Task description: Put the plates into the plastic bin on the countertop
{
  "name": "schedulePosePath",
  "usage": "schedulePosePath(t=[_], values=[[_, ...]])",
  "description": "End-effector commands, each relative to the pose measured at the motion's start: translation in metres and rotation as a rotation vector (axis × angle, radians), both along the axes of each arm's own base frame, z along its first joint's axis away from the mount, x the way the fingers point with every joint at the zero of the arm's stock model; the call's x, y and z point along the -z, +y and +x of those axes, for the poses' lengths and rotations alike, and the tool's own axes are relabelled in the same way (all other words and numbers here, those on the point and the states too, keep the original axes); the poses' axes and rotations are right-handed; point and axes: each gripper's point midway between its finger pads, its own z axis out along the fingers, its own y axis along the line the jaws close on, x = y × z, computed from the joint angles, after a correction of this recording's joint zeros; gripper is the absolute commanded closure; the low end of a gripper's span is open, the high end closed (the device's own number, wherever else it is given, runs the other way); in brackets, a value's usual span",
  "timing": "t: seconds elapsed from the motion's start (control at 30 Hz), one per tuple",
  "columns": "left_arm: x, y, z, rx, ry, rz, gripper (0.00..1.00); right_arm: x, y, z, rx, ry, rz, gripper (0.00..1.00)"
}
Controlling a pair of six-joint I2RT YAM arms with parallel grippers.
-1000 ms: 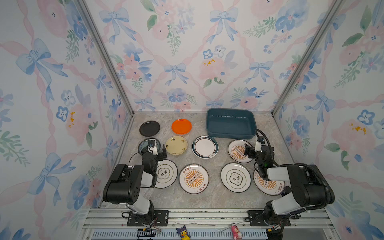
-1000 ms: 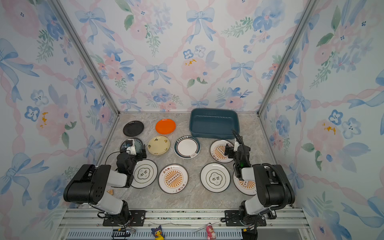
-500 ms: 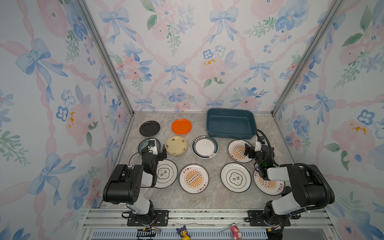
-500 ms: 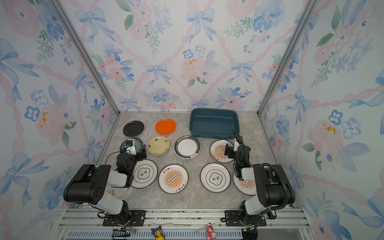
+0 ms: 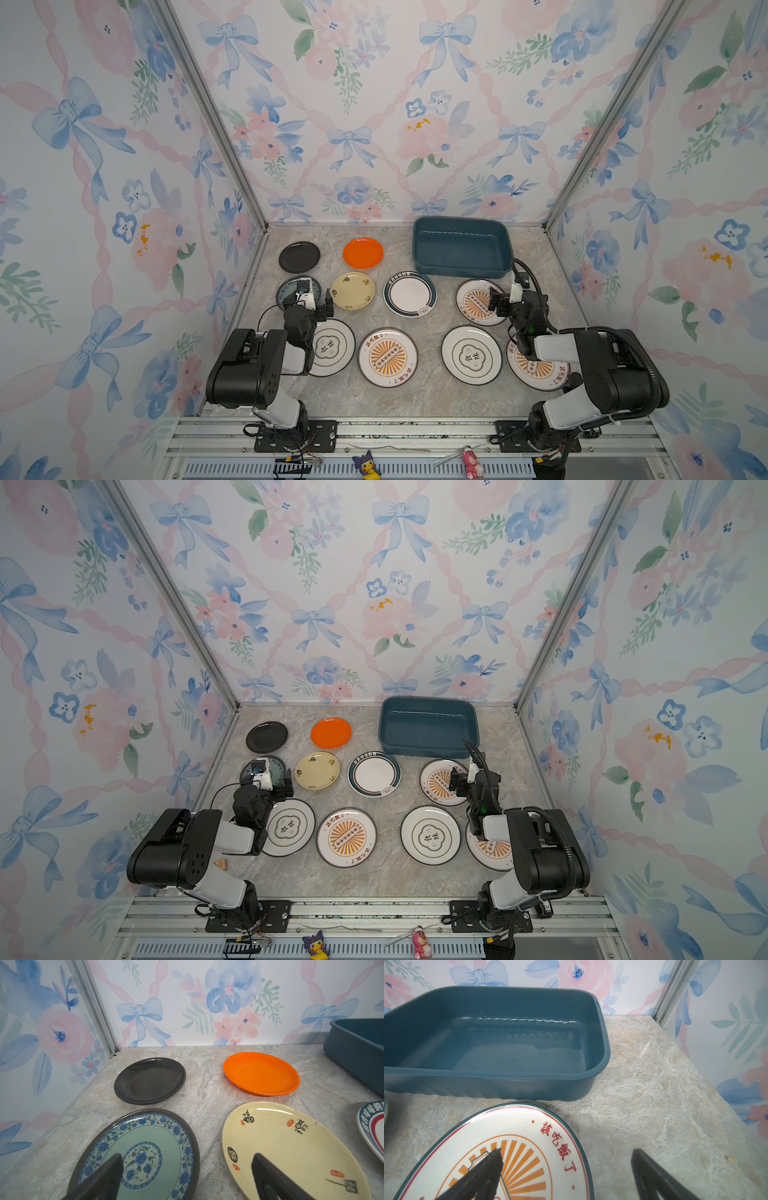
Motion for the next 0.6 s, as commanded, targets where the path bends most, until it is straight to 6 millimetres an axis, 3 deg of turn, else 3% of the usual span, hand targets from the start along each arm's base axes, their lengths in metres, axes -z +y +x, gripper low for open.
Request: schedulePosePath(t=[0.0,0.17,0.23,0.37,0.47,0.57], values=[[-0.004,-0.001,0.004,0.012,-0.016,0.014,0.02,-0.01,-0.005,0.007,0.014,-0.033,-0.015,0.04],[-0.005,-0.001,0.004,0.007,-0.018,0.017,0.02,-0.01,-0.004,0.007,0.022,-0.033,-0.029,0.03],[-0.014,0.0,0.002,-0.001,-0.033,0.017,0.02,-0.015,-0.007,0.006,0.072,-0.044,-0.06,0.03],[-0.039,0.007,-0.005,-0.073,-0.064,0.036,0.02,-0.054,-0.011,0.004,0.168,0.026,-0.12,0.03],[-0.061,0.007,-0.02,-0.108,-0.132,0.02,0.02,-0.084,-0.005,0.003,0.193,0.136,0.002,0.04],[-0.077,0.015,-0.037,-0.168,-0.207,-0.146,0.02,-0.099,0.003,0.0,0.216,0.265,0.165,0.03]])
